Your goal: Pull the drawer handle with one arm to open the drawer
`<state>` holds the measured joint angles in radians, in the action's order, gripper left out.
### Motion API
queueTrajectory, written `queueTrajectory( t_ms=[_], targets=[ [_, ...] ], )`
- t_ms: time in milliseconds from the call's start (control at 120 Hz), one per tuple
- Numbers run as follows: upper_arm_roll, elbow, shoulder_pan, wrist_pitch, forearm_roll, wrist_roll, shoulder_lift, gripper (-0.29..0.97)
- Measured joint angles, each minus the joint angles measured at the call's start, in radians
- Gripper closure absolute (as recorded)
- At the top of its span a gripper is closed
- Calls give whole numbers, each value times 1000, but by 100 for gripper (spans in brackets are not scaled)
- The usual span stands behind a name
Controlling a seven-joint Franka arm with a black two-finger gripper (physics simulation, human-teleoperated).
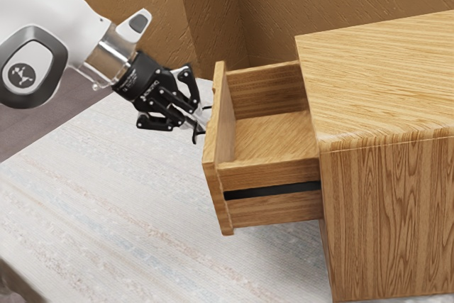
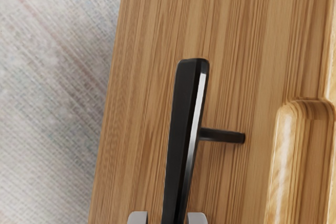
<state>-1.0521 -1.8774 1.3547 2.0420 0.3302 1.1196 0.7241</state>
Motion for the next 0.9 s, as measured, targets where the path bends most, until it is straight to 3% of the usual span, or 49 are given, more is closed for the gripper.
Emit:
queueTrajectory(
  t_ms=[558, 900],
  targets=[
    [110, -65, -167, -1, -31, -7, 6, 70],
    [125, -78, -230, -8, -41, -16, 14, 70]
  ],
)
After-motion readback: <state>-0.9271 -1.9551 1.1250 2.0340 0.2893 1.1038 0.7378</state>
